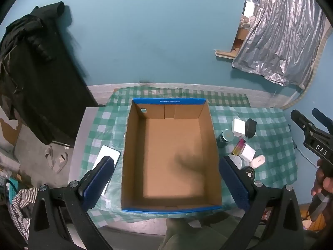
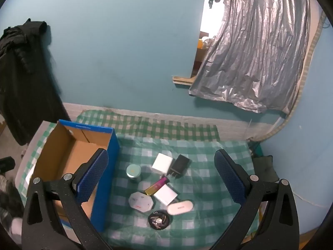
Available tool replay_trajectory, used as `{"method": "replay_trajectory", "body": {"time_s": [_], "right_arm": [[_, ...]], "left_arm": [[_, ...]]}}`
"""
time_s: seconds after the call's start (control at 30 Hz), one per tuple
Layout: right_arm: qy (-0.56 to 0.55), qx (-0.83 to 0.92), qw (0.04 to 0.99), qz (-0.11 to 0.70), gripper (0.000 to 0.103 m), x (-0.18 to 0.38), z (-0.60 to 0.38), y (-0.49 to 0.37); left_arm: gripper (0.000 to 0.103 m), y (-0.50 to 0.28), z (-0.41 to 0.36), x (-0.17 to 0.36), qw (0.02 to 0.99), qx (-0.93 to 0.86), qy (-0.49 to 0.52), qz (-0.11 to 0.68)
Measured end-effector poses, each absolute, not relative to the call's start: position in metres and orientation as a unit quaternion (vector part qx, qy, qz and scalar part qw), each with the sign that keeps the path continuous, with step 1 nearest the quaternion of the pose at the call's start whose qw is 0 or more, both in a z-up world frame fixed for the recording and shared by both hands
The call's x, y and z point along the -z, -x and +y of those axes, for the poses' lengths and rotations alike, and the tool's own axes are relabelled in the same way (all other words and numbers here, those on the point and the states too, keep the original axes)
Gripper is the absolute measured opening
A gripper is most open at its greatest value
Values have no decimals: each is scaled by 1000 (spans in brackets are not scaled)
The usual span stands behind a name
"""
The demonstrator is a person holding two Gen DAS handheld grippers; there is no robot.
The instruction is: Organize rigid objects
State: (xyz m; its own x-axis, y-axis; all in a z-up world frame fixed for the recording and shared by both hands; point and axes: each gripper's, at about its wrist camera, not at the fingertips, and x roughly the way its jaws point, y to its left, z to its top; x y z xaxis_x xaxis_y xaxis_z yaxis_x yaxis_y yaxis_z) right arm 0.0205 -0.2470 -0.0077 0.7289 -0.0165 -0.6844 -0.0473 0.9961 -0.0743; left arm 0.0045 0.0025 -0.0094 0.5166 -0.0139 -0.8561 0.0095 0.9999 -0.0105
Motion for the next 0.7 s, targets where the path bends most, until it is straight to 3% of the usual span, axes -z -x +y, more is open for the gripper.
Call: {"method": "replay_trajectory", "body": {"time_s": [0.7], "right_arm": [[48, -12, 927, 371, 101, 8, -245, -22]], "left_arm": [[102, -7, 4, 9, 869, 6, 5, 494]]}}
